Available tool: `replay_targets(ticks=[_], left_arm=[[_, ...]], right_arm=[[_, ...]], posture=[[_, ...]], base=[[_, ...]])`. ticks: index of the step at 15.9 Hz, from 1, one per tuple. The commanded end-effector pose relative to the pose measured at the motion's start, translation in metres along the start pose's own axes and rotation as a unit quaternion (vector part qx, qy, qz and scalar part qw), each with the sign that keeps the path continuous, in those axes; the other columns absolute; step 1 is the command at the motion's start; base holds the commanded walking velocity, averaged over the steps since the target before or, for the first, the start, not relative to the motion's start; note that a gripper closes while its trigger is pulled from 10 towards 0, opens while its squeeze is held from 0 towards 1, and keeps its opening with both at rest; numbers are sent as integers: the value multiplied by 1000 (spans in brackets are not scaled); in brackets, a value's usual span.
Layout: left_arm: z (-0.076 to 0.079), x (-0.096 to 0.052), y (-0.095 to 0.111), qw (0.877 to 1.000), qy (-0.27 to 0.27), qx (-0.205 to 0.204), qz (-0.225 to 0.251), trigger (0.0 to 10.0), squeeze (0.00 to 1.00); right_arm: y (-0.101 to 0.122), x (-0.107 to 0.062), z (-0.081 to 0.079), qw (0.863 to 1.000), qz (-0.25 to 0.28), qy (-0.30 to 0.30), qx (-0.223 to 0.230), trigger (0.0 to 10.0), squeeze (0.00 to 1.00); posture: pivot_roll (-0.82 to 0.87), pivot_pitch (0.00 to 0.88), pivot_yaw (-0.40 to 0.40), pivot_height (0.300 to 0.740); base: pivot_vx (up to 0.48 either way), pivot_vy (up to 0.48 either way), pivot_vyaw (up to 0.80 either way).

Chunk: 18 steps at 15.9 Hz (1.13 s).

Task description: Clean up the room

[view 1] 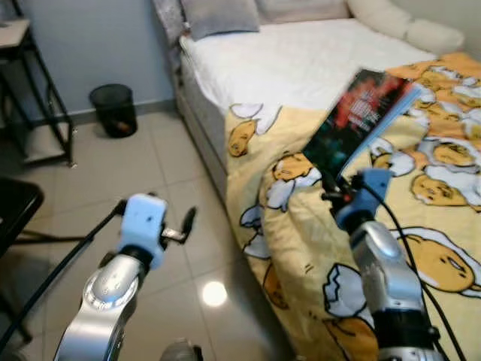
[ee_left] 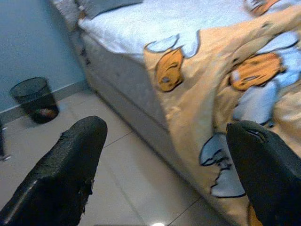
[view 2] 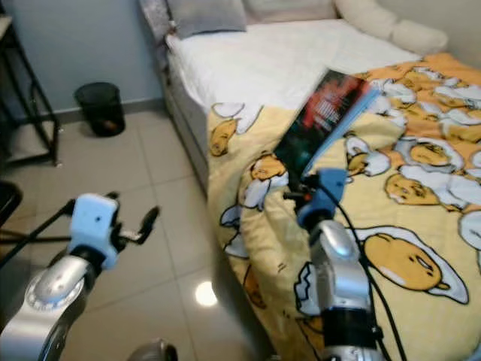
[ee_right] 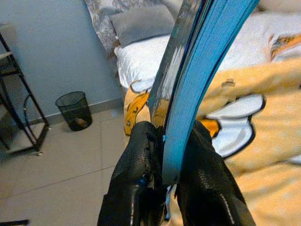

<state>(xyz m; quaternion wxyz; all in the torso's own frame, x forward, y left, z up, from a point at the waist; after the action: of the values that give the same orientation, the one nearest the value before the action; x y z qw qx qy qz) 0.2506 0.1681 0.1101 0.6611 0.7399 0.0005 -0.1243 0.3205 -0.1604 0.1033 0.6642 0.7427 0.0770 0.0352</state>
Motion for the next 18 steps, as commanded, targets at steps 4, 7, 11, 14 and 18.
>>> replay_targets(ticks=[4,7,11,14,18], left_arm=[[4,2,2,1000,13,1,8,10000,608],[-2,7,5,1000,24,8,10,10000,608],[-3,12,13,999,23,1,31,10000,592],[-1,16,11,999,7,35,24,10000,557],[2,16,10,1000,0,7,26,10000,302]], right_arm=[[9,-3,-9,1000,16,-4,-13,10000,0],[6,-10,-19,1000,9,25,-11,10000,0],[1,-13,-18,999,-2,-31,-14,10000,0],[-2,-11,-12,998,-14,-57,-9,10000,0],[-5,-13,-16,999,-21,-44,-18,10000,0]], posture=[[28,0,-53,740],[31,0,-50,740],[12,0,-18,740],[19,0,-22,740],[21,0,-15,740]], base=[[0,0,-200],[0,0,0],[0,0,-600],[0,0,-800],[0,0,-800]])
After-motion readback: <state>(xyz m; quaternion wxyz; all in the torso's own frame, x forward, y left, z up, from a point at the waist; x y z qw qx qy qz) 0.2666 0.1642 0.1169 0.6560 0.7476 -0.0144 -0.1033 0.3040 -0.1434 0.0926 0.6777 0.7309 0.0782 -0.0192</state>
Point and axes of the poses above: a point about 5 cm out from each wrist's last joint towards the gripper, its own x axis pointing out of the wrist towards the gripper, its own y axis along the axis of the wrist's last joint, z = x × y, the point moved 2 cm from there along x, pointing out of the wrist towards the gripper, and after that the axes turned 5 degrees about -x, right-handed, at the moved point
